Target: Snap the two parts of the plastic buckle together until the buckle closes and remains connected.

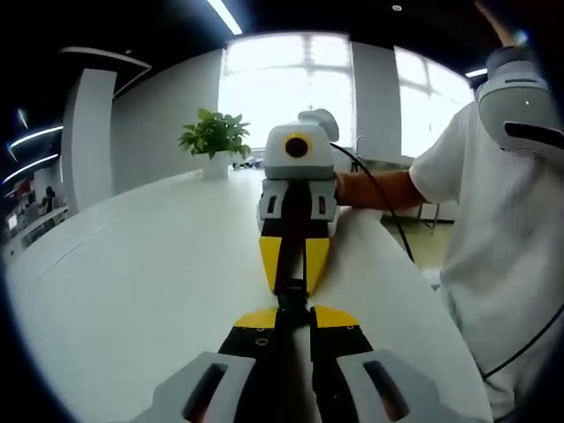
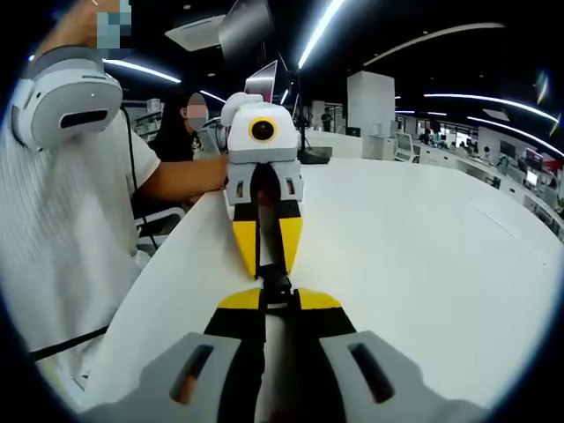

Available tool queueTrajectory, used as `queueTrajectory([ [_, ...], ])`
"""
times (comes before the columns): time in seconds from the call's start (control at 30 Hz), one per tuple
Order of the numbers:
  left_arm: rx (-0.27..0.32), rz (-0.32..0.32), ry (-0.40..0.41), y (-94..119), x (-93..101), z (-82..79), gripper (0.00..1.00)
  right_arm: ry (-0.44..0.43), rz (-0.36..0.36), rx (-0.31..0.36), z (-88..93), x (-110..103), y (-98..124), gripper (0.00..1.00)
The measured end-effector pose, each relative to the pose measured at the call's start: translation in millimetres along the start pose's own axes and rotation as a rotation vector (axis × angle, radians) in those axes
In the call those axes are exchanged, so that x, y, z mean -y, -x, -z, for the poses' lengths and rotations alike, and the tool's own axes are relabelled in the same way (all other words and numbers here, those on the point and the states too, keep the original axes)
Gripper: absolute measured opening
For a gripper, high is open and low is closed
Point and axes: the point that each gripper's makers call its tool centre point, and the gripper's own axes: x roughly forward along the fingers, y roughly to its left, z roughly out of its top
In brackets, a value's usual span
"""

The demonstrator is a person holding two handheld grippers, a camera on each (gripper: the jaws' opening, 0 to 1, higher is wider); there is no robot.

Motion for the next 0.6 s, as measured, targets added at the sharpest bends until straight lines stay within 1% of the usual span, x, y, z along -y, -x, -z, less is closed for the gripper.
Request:
queueTrajectory([
  [0.4,-0.002,-0.006,0.011,-0.6,-0.3,-0.2,0.08,-0.007,-0.003,-0.006,0.7,0.3,-0.3,0.11],
  [0.6,0.000,-0.012,0.014,4.0,-7.1,2.1,0.08,-0.008,-0.006,-0.011,0.1,0.7,-1.1,0.11],
])
